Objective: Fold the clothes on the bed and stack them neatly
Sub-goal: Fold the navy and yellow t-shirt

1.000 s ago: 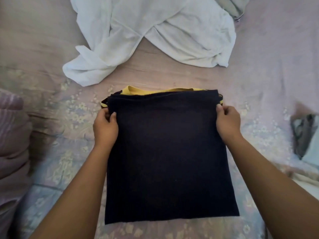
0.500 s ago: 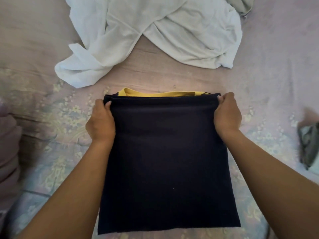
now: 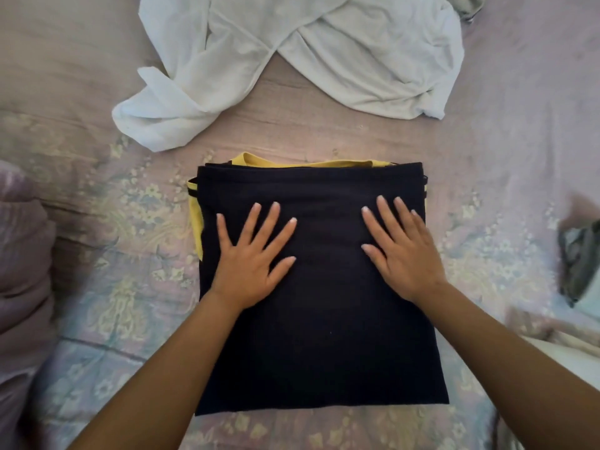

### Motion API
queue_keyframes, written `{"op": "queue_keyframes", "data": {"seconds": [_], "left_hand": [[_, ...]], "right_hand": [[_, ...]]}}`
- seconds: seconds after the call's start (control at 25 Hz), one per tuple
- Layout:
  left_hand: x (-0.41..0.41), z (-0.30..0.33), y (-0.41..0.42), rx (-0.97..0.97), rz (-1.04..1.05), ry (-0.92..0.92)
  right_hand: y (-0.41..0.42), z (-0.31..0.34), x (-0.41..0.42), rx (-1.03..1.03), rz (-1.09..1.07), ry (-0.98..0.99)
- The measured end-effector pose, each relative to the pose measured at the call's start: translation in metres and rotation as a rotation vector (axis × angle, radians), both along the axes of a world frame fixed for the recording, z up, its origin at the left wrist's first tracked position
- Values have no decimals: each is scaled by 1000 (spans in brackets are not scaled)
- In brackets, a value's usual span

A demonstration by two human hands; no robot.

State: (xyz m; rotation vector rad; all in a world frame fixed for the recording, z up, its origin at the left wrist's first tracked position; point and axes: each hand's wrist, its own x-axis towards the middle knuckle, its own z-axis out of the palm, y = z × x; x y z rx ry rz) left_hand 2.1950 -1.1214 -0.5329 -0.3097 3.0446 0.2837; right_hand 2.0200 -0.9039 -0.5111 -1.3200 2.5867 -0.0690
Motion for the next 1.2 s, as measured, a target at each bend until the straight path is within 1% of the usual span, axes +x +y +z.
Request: {"op": "queue_keyframes", "data": {"seconds": [0.08,0.16,0.24,0.32,0.4,0.52,0.6,0.68,0.8,0.84,0.92,1.0,1.04,1.08,1.12,1.16,1.2], "left_hand": [[3,-5,-9,12,36,-65],[2,-3,-13,16,47,-113],[10,5,-6,24,6,-144],[41,16,14,34,-111,-115],[90,24,39,47,-219,-89],[158,34,58,18,-285,-123],[179,38,50,-40,-323,-180],[189,43,45,-107,-333,-230],[185,48,44,-256,-395,-208],[183,50,44,-282,-417,-201],[184,59,40,-274,-472,-190],[191,74,38,-223,-502,-260],[195,82,38,-138,-454,-326],[197,91,39,2,-368,-412],[196,102,37,191,-267,-486],[189,114,32,368,-175,-556],[180,122,25,508,-91,-608]], "right_hand": [[3,-7,-12,121,-107,-112],[1,-10,-12,169,-164,-102],[4,-1,2,157,-83,-33],[22,15,36,82,124,16],[58,24,78,40,317,27],[112,35,116,184,449,2],[131,39,114,262,476,-6],[136,42,106,257,469,-16],[135,43,104,267,460,-40],[136,43,105,260,433,-69],[141,45,107,243,392,-123],[147,53,114,271,404,-205],[150,59,117,288,411,-290],[152,67,120,326,391,-418],[151,78,121,388,349,-563],[147,92,118,442,284,-688],[139,105,111,492,186,-764]]}}
